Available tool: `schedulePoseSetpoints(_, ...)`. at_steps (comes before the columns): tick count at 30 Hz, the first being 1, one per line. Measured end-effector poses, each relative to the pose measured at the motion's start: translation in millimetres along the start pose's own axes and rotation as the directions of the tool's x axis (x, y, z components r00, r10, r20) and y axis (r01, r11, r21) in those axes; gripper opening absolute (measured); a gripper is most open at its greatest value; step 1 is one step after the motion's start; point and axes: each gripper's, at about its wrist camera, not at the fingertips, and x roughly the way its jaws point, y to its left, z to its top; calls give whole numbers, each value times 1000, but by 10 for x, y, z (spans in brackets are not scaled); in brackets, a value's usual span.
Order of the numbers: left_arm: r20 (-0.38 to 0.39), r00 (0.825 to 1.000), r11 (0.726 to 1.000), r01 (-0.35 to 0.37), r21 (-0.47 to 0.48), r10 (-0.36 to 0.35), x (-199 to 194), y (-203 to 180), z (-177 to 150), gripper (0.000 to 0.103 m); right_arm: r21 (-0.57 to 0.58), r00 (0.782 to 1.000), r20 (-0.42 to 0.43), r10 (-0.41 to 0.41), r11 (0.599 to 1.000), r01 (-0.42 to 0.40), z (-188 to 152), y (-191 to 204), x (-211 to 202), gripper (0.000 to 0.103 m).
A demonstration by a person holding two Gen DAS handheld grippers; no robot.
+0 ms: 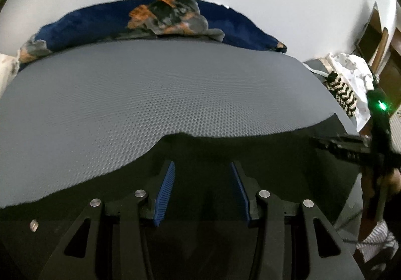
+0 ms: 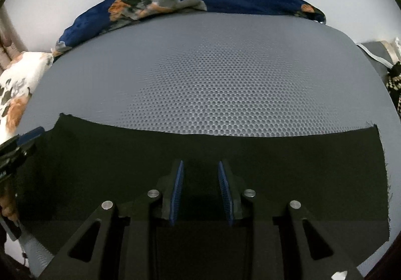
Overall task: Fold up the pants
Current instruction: 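Open both grippers and lift them off the folded trousers, then grasp the trouser leg end with the right gripper and lift it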
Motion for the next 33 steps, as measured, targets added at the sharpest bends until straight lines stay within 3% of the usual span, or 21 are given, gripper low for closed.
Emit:
schedulePoseSetpoints(8, -64, 996, 997, -64, -38, 61, 417, 111, 108, 43, -2, 999, 33, -36, 999, 36, 25, -61, 184, 30)
schedulePoseSetpoints(16, -65, 993, 995, -101, -7, 100, 496, 80, 13, 43, -7, 999, 34, -39, 999, 39, 65, -109, 204, 30)
schedulePoseSetpoints(24, -45, 992, 993, -116, -31, 115, 160, 17, -266, 43, -11, 998, 66, -10, 1000, 11, 49, -170, 18, 38)
schedulePoseSetpoints(33, -68, 980, 976, -194, -94, 188, -272, 101, -835, 43, 7, 997, 72, -30, 1000, 29, -135, -300, -150, 40)
